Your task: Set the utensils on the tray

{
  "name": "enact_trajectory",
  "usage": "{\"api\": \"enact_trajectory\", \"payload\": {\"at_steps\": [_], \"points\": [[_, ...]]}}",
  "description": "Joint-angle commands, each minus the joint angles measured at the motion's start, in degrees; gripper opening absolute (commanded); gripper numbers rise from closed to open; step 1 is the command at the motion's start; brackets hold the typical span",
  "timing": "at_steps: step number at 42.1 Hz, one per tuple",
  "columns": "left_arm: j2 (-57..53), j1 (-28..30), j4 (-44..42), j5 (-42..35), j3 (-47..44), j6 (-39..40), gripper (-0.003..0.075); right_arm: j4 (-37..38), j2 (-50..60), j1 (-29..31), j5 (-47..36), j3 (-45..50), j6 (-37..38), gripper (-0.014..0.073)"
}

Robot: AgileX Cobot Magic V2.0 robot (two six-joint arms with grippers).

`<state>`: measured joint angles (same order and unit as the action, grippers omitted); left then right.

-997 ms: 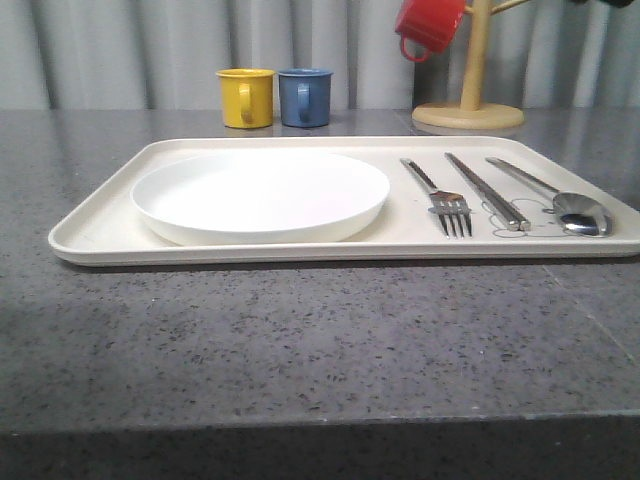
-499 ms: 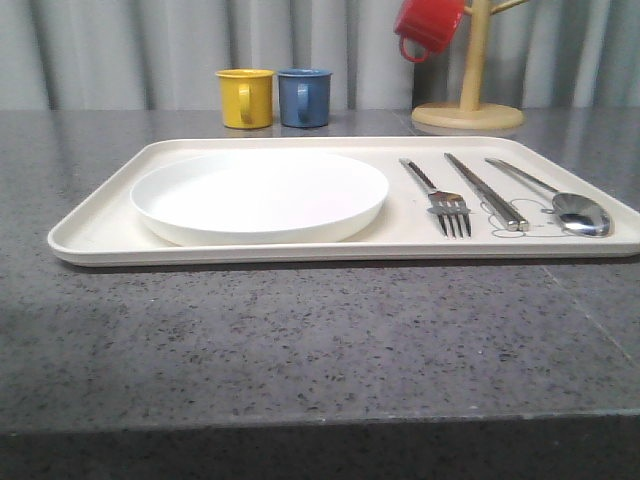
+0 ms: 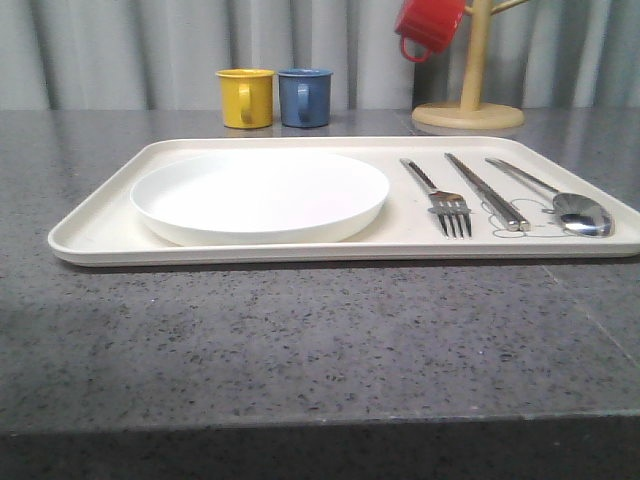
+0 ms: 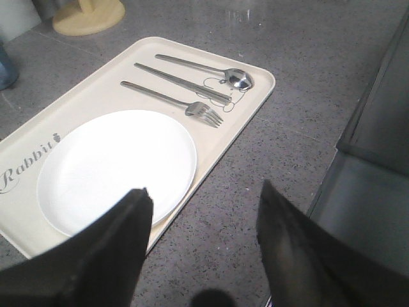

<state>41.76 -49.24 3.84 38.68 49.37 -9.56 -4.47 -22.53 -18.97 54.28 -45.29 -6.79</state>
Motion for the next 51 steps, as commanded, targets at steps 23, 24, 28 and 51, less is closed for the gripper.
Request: {"api": "enact_trajectory", "payload": {"at_steps": [23, 24, 28, 51], "points": [[0.0, -0.49, 0.22, -4.43, 1.46, 0.61, -0.0019, -0.29, -0.43, 0.02, -3.55, -1.34, 0.25, -0.0067], [0.0, -0.49, 0.22, -4.43, 1.46, 0.61, -0.002, -0.29, -0.43, 0.02, -3.55, -1.34, 0.25, -0.0067], [0.0, -0.49, 0.22, -4.43, 1.46, 0.61, -0.002, -0.29, -0.43, 0.02, -3.55, -1.34, 0.25, -0.0067], [-2.0, 0.29, 0.0, -4.4, 1.25, 0.61, -0.002, -0.29, -0.43, 0.02, -3.55, -1.34, 0.25, -0.0067]]}}
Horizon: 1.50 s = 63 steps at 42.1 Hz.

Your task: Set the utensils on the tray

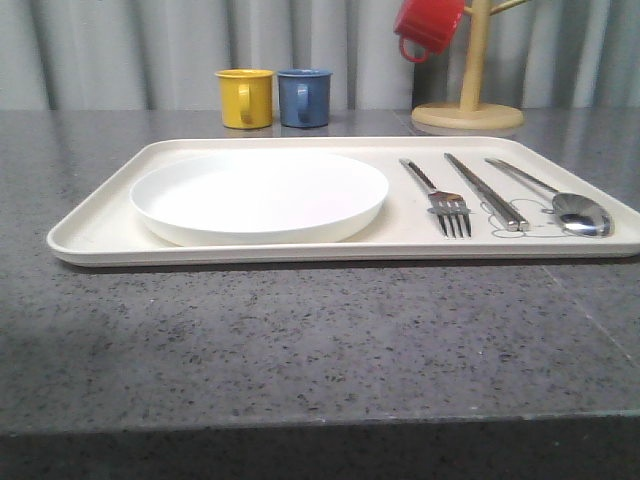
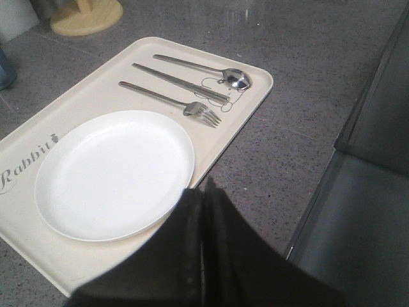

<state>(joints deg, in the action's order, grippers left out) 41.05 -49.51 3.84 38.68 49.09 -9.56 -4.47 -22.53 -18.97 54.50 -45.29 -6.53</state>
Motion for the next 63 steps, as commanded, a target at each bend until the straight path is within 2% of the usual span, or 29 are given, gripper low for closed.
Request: {"api": "enact_trajectory", "payload": {"at_steps": [1, 5, 10, 21, 33, 37, 43, 63], "points": [[-1.85, 1.48, -0.56, -4.4, 1.54, 0.61, -0.002, -0.29, -0.43, 0.02, -3.77, -1.34, -0.01, -0.0067], [-4.25, 6.23, -0.92, -4.88, 0.76, 0.61, -0.002, -0.29, -0.43, 0.02, -3.77, -1.34, -0.01, -0.0067], [-8.33, 13.44, -0.92, -9.65, -4.25, 0.61, -0.002, -0.29, -0.43, 0.02, -3.77, -1.34, -0.01, -0.0067], [-22.55, 30.23, 2.61, -29.43, -25.6, 0.61, -0.002, -0.29, -0.43, 0.02, -3.77, -1.34, -0.01, -0.0067], [-37.59, 42.14, 3.57, -43.71, -46.4, 0.61, -0.002, -0.29, -0.43, 0.02, -3.77, -1.34, -0.01, -0.0067], [-40.05, 43.34, 3.7, -45.24, -49.98, 0.61, -0.002, -0.29, -0.43, 0.02, -3.77, -1.34, -0.01, -0.0067], [-42.16, 43.73, 2.92, -40.73, -50.01, 0.61, -0.002, -0.29, -0.43, 0.02, -3.77, -1.34, -0.01, -0.0067], [-42.55, 43.73, 2.41, -40.23, -50.01, 0.61, -0.002, -0.29, -0.43, 0.02, -3.77, -1.34, -0.01, -0.0067]]}}
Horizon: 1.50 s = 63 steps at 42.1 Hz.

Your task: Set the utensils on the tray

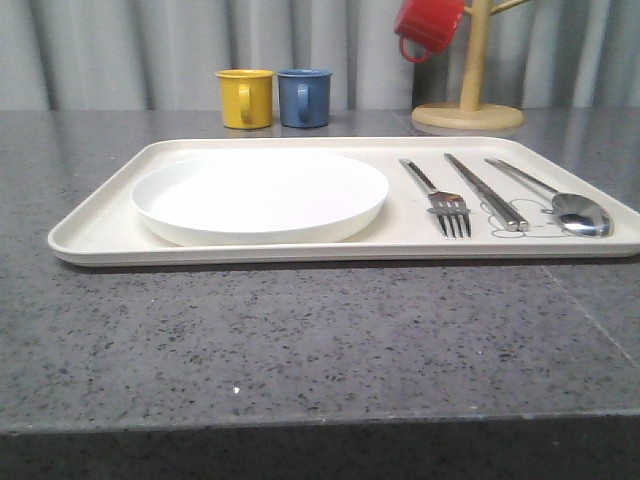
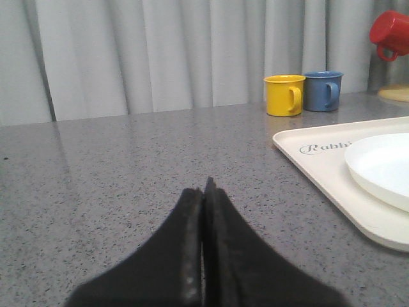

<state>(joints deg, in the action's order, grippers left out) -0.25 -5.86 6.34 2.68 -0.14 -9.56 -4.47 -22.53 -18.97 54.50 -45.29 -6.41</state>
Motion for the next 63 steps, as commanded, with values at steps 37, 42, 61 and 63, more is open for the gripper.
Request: {"api": "enact_trajectory", "payload": {"at_steps": [37, 42, 61, 63], "points": [[-1.24, 0.09, -0.09, -4.33, -0.78, 0.61, -0.002, 0.02, 4.29, 3.36, -11.11, 5.0, -0.13, -0.0067], [-1.14, 0.09, -0.09, -4.33, -0.78, 0.61, -0.002, 0.02, 8.88, 9.69, -23.73, 14.63, -0.13, -0.0067], [-1.14, 0.09, -0.09, -4.33, -0.78, 0.61, -0.002, -3.25, 23.96, 16.23, -52.79, 45.47, -0.13, -0.0067], [-1.14, 0.09, -0.09, -4.33, -0.78, 0.61, -0.002, -3.25, 24.07, 16.23, -54.5, 46.78, -0.13, -0.0067]]}}
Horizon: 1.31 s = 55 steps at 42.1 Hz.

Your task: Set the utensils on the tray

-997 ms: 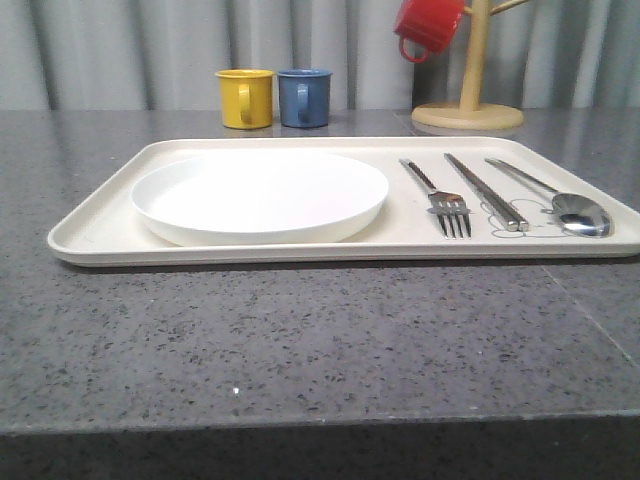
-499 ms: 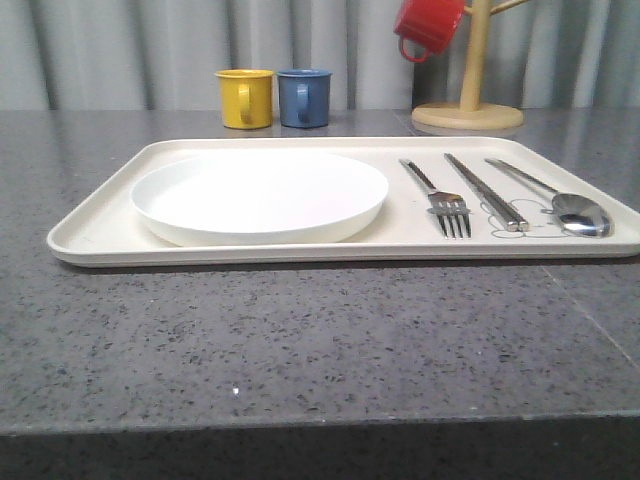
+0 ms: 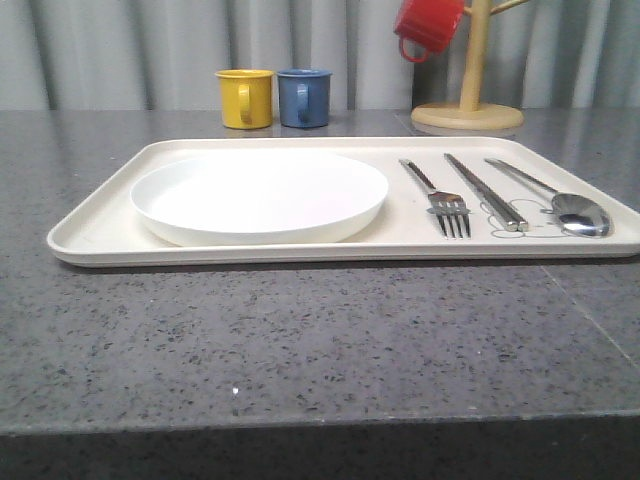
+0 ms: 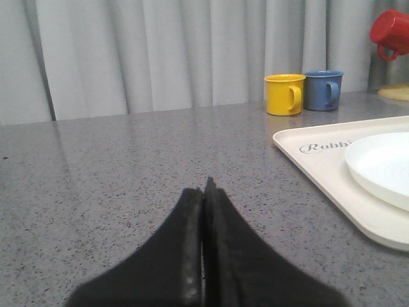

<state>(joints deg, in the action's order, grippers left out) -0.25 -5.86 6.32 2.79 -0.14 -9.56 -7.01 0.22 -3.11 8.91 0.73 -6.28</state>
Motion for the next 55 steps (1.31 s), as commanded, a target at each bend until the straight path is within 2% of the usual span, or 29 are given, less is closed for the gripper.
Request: {"api": "enact_trajectory", "payload": {"at_steps": [1, 19, 25, 29, 55], "points": [[-1.14, 0.09, -0.07, -4.44, -0.78, 0.61, -0.002, -0.71, 1.25, 0.43, -8.91, 0.87, -0.27, -0.0067], [-1.14, 0.09, -0.07, -4.44, -0.78, 0.61, -0.002, -0.71, 1.31, 0.64, -9.32, 0.79, -0.06, -0.0067], [-1.14, 0.09, -0.07, -4.44, -0.78, 0.61, -0.002, 4.32, 1.31, 0.64, -12.42, 0.79, 4.15, -0.0067], [-1.14, 0.09, -0.07, -4.44, -0.78, 0.61, -0.002, 4.47, 1.31, 0.64, -12.68, 0.79, 6.65, -0.0067], [-1.14, 0.09, -0.07, -4.44, -0.78, 0.61, -0.002, 4.54, 1.26, 0.64, -12.47, 0.79, 6.7, -0.0067]]}}
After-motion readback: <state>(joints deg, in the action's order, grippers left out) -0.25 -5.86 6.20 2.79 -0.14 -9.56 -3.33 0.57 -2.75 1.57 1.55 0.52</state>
